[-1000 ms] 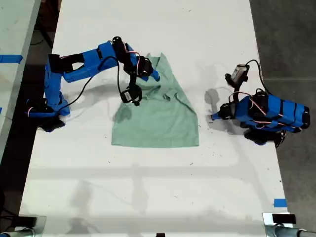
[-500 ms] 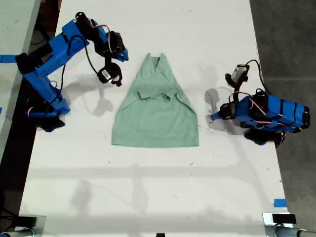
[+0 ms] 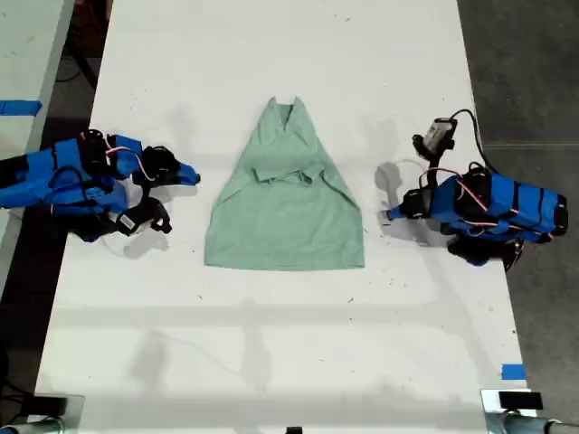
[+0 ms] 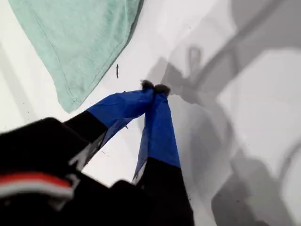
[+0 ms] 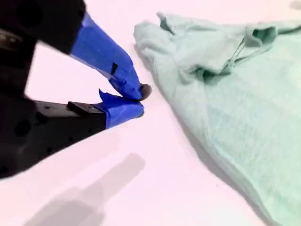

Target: Fold t shirt

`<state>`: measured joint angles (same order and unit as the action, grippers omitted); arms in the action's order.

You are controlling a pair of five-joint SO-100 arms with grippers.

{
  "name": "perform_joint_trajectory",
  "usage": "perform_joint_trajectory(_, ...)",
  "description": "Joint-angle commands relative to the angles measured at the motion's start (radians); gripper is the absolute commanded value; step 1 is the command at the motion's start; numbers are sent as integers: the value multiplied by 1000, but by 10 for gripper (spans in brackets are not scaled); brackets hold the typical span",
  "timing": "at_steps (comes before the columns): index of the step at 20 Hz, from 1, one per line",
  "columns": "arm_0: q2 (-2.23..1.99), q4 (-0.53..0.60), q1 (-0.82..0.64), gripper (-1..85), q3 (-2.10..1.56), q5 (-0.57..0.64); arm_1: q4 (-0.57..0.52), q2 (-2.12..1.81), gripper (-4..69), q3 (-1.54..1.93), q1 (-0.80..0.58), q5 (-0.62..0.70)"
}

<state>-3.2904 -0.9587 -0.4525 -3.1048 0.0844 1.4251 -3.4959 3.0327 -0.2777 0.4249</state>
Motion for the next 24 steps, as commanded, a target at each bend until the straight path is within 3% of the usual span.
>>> perform_joint_trajectory(1, -272, -18, -9, -2, -179, -2, -23, -9, -15, 41, -2, 0)
perform_joint_trajectory(2, -299, -20, 48, -2, -183, -32, -25, -9, -15, 43, -2, 0)
perform_joint_trajectory(6, -287, -61, -9, 1, -183, -110, -25, -9, -15, 43, 0, -5)
perform_joint_trajectory(24, -285, -61, -8, -2, -184, -107, -25, -9, -15, 43, 0, -5)
